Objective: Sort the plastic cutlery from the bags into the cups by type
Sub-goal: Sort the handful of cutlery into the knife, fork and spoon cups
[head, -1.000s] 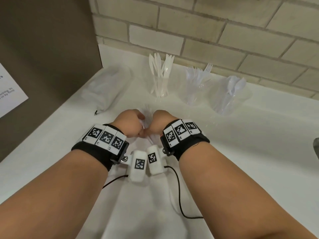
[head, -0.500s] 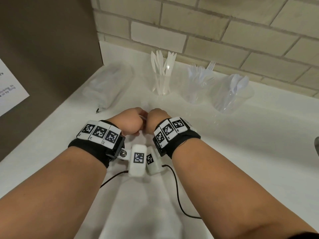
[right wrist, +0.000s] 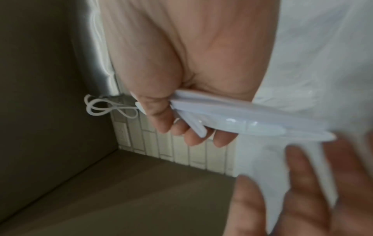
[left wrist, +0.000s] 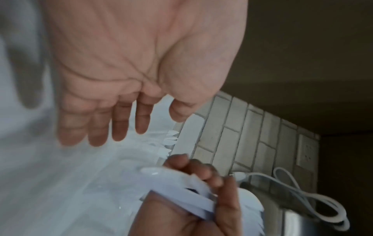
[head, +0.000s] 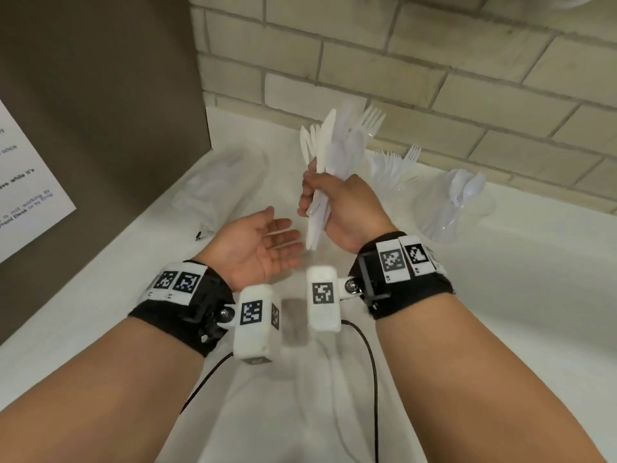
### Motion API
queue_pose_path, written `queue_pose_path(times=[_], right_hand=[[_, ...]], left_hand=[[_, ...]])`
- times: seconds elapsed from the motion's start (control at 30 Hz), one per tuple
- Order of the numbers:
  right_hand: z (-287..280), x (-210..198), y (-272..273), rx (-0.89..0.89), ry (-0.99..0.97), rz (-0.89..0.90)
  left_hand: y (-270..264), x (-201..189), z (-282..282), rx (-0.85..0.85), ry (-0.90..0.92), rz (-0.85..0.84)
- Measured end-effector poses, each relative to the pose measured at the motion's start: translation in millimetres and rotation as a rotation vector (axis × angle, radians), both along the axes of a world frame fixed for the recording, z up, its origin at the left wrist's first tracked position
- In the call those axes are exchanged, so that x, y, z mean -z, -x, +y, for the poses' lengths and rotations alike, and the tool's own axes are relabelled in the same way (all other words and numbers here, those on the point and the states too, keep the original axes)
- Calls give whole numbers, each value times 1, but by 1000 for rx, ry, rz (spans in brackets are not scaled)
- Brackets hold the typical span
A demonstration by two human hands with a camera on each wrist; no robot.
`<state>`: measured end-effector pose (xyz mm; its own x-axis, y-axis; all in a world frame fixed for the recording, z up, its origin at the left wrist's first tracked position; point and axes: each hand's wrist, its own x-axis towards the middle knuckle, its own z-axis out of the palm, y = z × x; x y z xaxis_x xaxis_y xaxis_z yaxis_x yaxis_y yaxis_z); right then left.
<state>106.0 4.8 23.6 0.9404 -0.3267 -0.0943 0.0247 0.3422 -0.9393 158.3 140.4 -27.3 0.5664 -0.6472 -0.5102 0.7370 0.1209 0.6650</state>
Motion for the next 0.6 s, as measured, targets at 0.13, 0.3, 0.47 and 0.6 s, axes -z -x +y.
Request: queue_pose_path(times=[0.13, 0.3, 0.47, 0.6], right_hand=[[14, -18, 2, -53, 13, -213], [18, 3, 8, -31, 237, -103], [21, 4, 9, -19, 257, -91], [26, 6, 9, -44, 297, -57]], left_hand=[[4, -11, -6, 149, 124, 121], [9, -23, -6, 52, 346, 132], [10, -21, -1, 54, 286, 161], [13, -27, -2, 61, 278, 81]])
